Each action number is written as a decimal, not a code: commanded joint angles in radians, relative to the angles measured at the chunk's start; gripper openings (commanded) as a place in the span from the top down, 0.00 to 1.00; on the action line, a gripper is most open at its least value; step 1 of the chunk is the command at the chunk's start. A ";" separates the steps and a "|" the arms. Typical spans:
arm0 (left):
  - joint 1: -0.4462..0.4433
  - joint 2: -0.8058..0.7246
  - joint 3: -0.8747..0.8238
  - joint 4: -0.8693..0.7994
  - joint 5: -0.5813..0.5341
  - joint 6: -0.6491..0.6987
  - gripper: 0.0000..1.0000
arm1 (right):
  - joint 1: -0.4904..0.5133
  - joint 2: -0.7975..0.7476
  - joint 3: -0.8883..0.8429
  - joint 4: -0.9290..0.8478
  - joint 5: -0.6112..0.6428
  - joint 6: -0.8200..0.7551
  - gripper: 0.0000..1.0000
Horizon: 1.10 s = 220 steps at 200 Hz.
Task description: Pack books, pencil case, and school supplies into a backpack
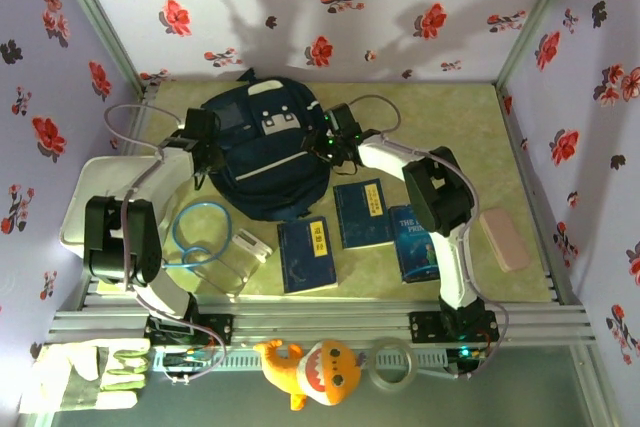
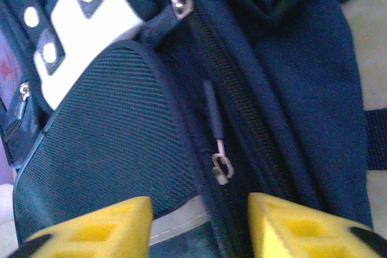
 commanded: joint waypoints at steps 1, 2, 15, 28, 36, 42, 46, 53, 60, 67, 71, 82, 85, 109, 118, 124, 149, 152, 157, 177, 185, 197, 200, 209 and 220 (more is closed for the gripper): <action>0.006 -0.044 0.032 -0.044 -0.030 -0.029 0.50 | -0.013 -0.100 0.001 -0.098 0.016 -0.102 0.45; 0.007 -0.045 0.032 -0.046 -0.030 -0.030 0.50 | -0.013 -0.107 -0.002 -0.103 0.018 -0.106 0.45; 0.007 -0.075 0.029 -0.059 -0.015 -0.035 0.41 | -0.020 -0.203 -0.058 -0.150 0.067 -0.154 0.38; 0.006 -0.103 0.029 -0.065 0.033 -0.031 0.34 | -0.023 -0.292 -0.130 -0.194 0.126 -0.193 0.32; 0.006 -0.117 0.031 -0.068 0.073 -0.026 0.30 | -0.028 -0.348 -0.186 -0.218 0.169 -0.212 0.29; 0.005 -0.126 0.033 -0.068 0.109 -0.023 0.27 | -0.030 -0.386 -0.225 -0.238 0.201 -0.223 0.28; 0.003 -0.133 0.032 -0.066 0.136 -0.019 0.25 | -0.033 -0.410 -0.256 -0.251 0.219 -0.230 0.27; -0.001 -0.139 0.034 -0.061 0.181 -0.013 0.21 | -0.038 -0.447 -0.301 -0.273 0.244 -0.240 0.27; -0.009 -0.145 0.036 -0.058 0.220 -0.007 0.19 | -0.043 -0.478 -0.341 -0.298 0.265 -0.249 0.26; -0.019 -0.147 0.040 -0.052 0.265 0.000 0.16 | -0.047 -0.504 -0.374 -0.320 0.278 -0.259 0.26; -0.027 -0.147 0.044 -0.050 0.286 0.006 0.15 | -0.049 -0.517 -0.392 -0.329 0.279 -0.267 0.26; -0.053 -0.144 0.057 -0.045 0.321 0.008 0.11 | -0.052 -0.538 -0.434 -0.350 0.278 -0.281 0.27; -0.063 -0.142 0.061 -0.045 0.326 0.008 0.11 | -0.052 -0.542 -0.444 -0.353 0.278 -0.283 0.27; -0.146 -0.113 0.100 -0.042 0.341 0.005 0.05 | -0.054 -0.526 -0.496 -0.339 0.228 -0.278 0.29; -0.177 -0.094 0.115 -0.041 0.342 -0.002 0.04 | -0.054 -0.502 -0.504 -0.320 0.191 -0.267 0.31; -0.196 -0.083 0.122 -0.039 0.343 -0.006 0.03 | -0.054 -0.485 -0.507 -0.302 0.166 -0.259 0.32; -0.270 -0.036 0.145 -0.034 0.352 -0.031 0.02 | -0.054 -0.409 -0.503 -0.218 0.099 -0.218 0.36; -0.278 -0.032 0.148 -0.033 0.355 -0.034 0.02 | -0.054 -0.402 -0.501 -0.209 0.097 -0.213 0.36; -0.291 -0.022 0.151 -0.032 0.361 -0.040 0.02 | -0.056 -0.389 -0.501 -0.199 0.097 -0.208 0.36; -0.340 0.013 0.164 -0.021 0.406 -0.078 0.02 | -0.071 -0.345 -0.495 -0.187 0.126 -0.183 0.37; -0.356 0.027 0.165 -0.010 0.432 -0.101 0.02 | -0.084 -0.332 -0.500 -0.187 0.151 -0.170 0.38; -0.379 0.050 0.161 0.027 0.478 -0.129 0.01 | -0.107 -0.322 -0.516 -0.189 0.190 -0.149 0.38; -0.388 0.054 0.161 0.036 0.489 -0.134 0.01 | -0.117 -0.322 -0.521 -0.189 0.196 -0.145 0.38; -0.408 0.071 0.163 0.056 0.506 -0.148 0.01 | -0.142 -0.318 -0.536 -0.183 0.217 -0.133 0.38; -0.430 0.096 0.179 0.061 0.514 -0.156 0.01 | -0.167 -0.316 -0.554 -0.173 0.232 -0.124 0.39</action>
